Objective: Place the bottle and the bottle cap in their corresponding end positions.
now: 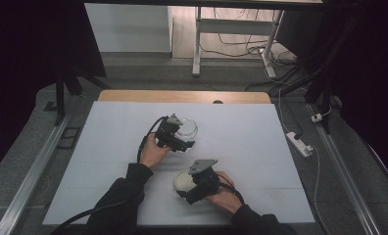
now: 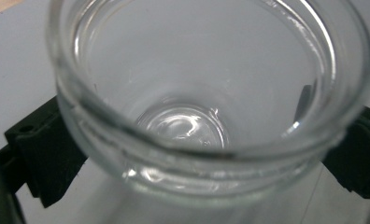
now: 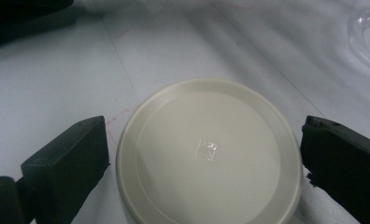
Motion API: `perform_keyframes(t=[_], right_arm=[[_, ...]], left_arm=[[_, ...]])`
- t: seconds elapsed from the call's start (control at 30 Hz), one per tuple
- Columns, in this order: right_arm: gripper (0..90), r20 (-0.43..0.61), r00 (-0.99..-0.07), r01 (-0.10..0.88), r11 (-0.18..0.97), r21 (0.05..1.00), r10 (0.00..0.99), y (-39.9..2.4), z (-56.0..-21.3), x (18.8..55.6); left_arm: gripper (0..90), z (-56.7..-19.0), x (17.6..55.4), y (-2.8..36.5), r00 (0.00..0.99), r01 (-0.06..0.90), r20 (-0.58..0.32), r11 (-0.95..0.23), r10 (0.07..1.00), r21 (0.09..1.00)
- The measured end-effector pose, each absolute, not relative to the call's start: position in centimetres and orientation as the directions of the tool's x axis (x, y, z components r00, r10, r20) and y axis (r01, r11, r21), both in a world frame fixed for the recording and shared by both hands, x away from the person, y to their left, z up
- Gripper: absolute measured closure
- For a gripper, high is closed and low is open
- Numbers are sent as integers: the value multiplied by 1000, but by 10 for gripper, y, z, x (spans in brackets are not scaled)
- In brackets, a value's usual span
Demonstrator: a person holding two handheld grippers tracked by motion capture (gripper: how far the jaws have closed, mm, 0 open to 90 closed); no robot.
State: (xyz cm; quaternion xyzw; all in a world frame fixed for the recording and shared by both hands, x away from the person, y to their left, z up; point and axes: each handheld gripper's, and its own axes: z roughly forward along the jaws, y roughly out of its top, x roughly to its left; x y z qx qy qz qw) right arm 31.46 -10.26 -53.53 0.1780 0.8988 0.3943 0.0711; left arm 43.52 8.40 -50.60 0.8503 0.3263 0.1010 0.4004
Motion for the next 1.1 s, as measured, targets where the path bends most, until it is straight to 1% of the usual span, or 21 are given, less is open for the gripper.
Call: perform_keyframes(t=[0.37,0.67,0.93,1.1], right_arm=[[12,17,-927,265,624,735,374,-103,-531,312],[10,50,-921,295,608,737,386,-106,-527,312],[0,45,-916,301,610,733,398,-108,-524,312],[0,34,-913,299,608,735,407,-111,-521,312]], left_arm=[[0,-506,424,101,766,497,-116,-468,632,731],[0,-512,412,111,761,518,-127,-478,636,709],[0,-514,402,119,766,526,-152,-472,625,707],[0,-513,396,125,769,534,-186,-453,612,714]])
